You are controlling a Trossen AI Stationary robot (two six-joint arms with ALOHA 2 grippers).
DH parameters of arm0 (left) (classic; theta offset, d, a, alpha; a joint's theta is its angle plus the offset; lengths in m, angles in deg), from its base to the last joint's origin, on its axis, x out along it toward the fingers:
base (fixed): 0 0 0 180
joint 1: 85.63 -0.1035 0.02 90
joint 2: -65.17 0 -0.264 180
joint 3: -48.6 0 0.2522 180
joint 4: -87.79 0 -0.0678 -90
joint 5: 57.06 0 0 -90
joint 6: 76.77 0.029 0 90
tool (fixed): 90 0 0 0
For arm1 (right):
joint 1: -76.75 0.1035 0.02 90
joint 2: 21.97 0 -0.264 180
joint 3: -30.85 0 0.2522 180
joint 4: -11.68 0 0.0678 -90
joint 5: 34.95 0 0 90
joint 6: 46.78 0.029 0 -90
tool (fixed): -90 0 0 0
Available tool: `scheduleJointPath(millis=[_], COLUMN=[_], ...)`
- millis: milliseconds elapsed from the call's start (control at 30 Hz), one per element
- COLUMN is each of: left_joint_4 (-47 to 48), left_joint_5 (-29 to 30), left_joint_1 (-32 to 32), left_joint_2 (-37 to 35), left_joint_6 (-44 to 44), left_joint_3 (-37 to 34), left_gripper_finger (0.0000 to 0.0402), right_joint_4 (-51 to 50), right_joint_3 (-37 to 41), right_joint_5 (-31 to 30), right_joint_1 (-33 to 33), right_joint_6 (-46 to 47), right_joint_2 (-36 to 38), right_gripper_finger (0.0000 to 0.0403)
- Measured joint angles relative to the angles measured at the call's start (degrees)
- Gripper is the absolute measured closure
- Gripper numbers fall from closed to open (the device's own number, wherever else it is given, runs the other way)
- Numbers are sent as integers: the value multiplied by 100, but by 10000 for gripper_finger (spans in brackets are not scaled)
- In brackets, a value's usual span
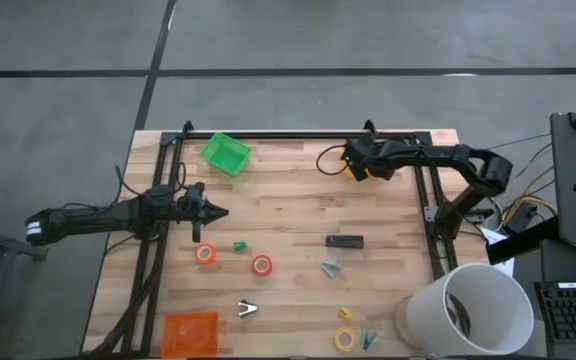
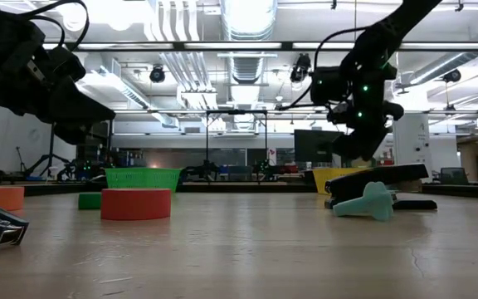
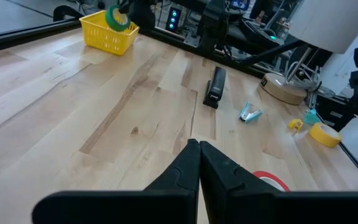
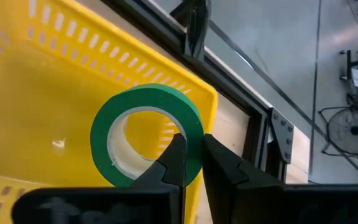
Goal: Pick and place Stapler, Stapler remover, tape
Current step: Put the green tape into the yellow bin
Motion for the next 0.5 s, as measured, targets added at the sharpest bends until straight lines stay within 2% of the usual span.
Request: scheduleJointPath(millis=[500], left_joint_4=[1], left_joint_5=[0], left_joint_1=[1], left_joint_2=[1], left_joint_6=[0], left_joint_3=[0], left_gripper_finger=[390], right_joint_4=[257], right_joint_3=[0], right_joint_5=[19], right_joint_1=[-14], right_joint_6=[-194], right_joint_2=[-402], right_gripper_finger=[374])
